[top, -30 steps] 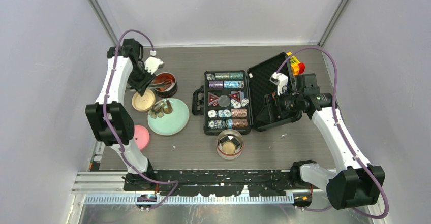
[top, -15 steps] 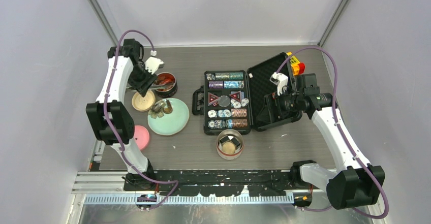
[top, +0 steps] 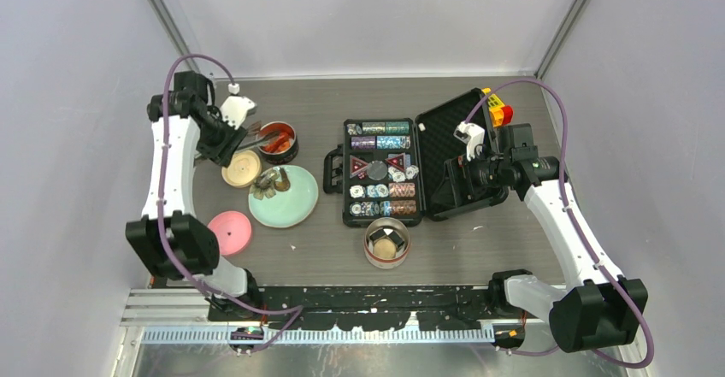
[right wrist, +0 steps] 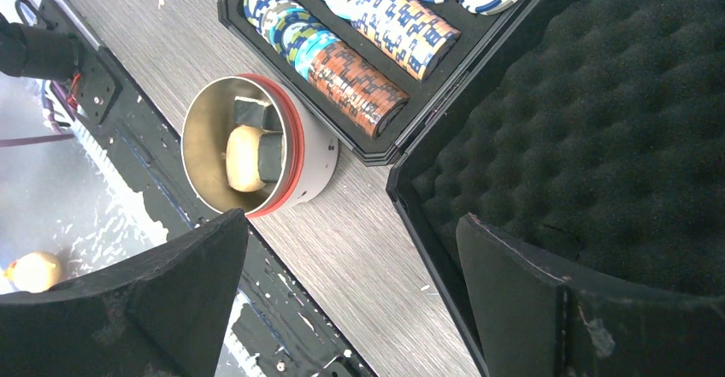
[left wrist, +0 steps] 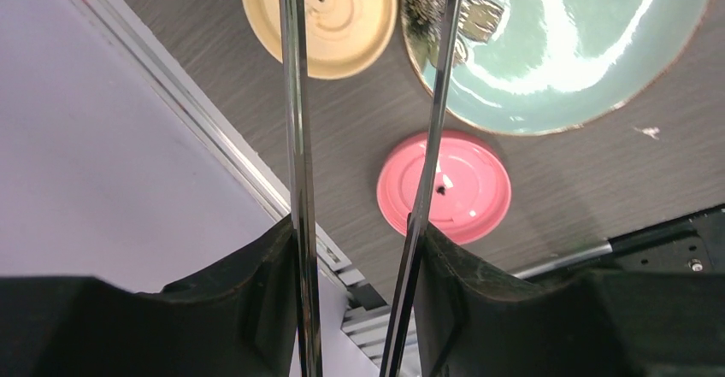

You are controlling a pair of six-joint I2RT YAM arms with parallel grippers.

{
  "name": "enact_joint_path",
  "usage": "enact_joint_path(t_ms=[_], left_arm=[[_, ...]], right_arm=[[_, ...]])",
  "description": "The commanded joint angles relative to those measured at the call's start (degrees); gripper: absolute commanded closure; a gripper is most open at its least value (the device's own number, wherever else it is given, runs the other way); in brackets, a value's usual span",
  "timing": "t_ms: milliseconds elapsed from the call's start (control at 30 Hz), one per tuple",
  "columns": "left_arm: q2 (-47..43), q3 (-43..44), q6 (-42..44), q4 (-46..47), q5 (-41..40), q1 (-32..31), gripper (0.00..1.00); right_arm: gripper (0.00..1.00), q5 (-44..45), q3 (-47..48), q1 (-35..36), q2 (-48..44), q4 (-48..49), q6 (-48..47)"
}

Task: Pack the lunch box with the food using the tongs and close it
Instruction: Place the fake food in the packing box, then pick up the fake food from the plate.

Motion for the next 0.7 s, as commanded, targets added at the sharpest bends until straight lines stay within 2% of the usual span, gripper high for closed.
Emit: enact_joint_path(t_ms=[0,333,667], left_arm=[[-7.3,-5.4,1.3,-0.2,2.0,0.0,0.53],[-13.7,-16.6,-7.2,1.5,1.1,-1.4,0.52],[-11.8,-22.5,-12.7,7.8,-4.8,-6.8,0.53]], right_arm=[[0.04,-0.7,0.5,-0.2,-0.6,0.4,-0.3],[0.05,0.9,0.7,-0.2,0.2,1.2,2.2],[0.05,1.2,0.5,-0.2,-0.2,1.3,2.2]])
